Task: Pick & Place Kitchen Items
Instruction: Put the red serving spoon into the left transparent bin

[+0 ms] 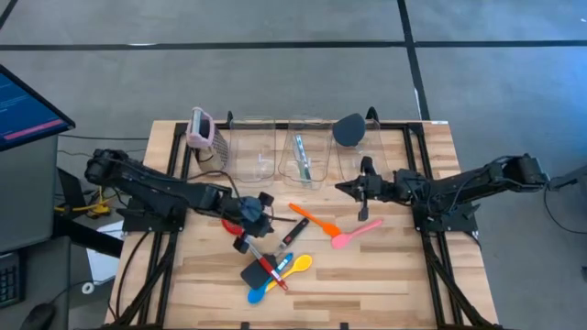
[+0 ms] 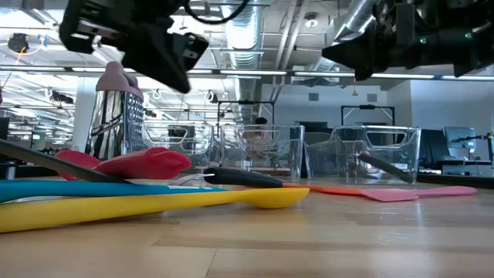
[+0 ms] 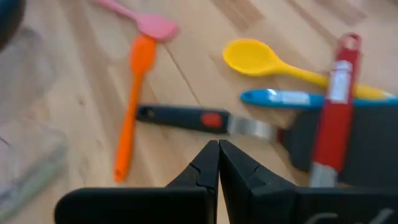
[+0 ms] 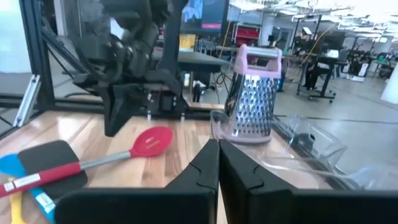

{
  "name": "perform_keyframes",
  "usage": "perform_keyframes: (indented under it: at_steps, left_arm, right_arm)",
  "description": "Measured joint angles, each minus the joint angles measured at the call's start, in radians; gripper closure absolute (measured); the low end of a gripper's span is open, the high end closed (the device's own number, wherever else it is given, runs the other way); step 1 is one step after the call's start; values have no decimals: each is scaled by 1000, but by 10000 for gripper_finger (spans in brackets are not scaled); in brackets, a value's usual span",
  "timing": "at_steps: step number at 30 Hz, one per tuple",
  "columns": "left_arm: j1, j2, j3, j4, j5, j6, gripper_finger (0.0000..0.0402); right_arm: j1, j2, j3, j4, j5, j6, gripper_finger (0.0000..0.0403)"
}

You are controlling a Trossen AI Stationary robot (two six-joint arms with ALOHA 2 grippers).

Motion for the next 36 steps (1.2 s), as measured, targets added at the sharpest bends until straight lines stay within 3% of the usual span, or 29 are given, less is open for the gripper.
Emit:
perform_keyframes:
  at_steps: [6,17,28,36]
  left_arm:
    - [-5,15,-3,-6,183,-7,399]
    - [-50,-15,-37,-16,125,-93,392]
    - [-76,-10,-131,-5,115,-141,309]
    - [-69,6,-252,171,158,-244,254]
  right_arm:
    - [4,5,0,-16,-1,-5,403]
    - [19,12,-1,-9,-1,-8,403]
    - [36,12,0,-9,-2,-9,403]
    - [37,12,-1,-9,-2,-8,403]
